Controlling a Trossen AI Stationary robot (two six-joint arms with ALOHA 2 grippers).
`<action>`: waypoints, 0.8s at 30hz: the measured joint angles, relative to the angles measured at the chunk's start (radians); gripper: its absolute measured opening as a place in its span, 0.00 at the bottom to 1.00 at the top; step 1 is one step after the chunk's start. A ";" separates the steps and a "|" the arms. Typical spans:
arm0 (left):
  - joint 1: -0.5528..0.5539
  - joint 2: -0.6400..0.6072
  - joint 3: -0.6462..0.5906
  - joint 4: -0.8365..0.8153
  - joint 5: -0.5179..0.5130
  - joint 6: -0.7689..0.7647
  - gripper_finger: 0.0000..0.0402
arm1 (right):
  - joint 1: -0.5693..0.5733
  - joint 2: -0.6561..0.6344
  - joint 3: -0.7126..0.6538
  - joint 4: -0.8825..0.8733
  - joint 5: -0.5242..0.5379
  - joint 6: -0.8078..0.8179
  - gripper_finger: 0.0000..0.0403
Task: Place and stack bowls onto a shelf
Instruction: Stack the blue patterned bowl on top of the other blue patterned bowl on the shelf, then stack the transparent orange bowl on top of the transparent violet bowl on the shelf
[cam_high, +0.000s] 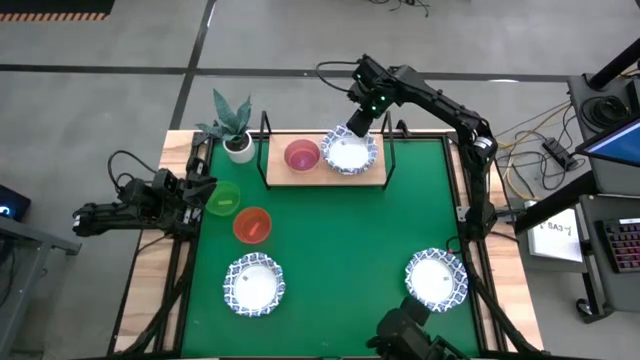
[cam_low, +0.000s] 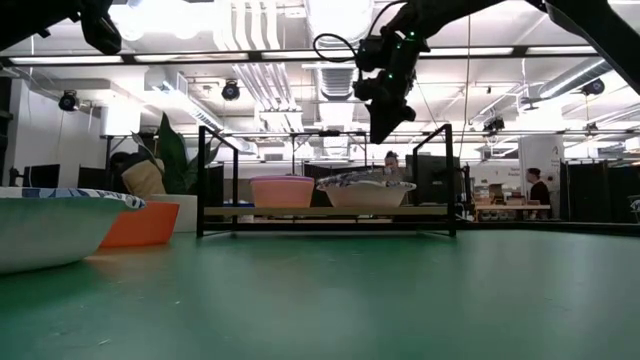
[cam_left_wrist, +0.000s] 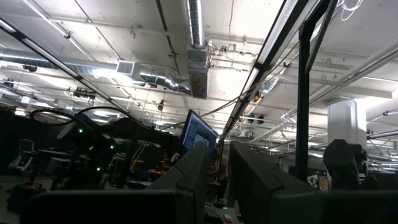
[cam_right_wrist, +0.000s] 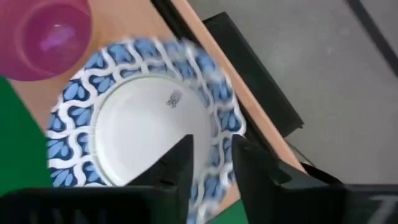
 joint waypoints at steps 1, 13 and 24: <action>0.000 0.000 0.000 0.000 0.000 0.000 0.13 | 0.000 0.000 0.000 0.000 0.007 -0.001 0.29; 0.000 0.000 0.000 0.000 -0.001 0.000 0.13 | 0.024 -0.038 0.009 -0.054 -0.089 0.013 0.38; 0.000 0.000 0.000 -0.041 0.000 -0.021 0.13 | 0.272 -0.129 -0.102 -0.023 -0.158 -0.006 0.34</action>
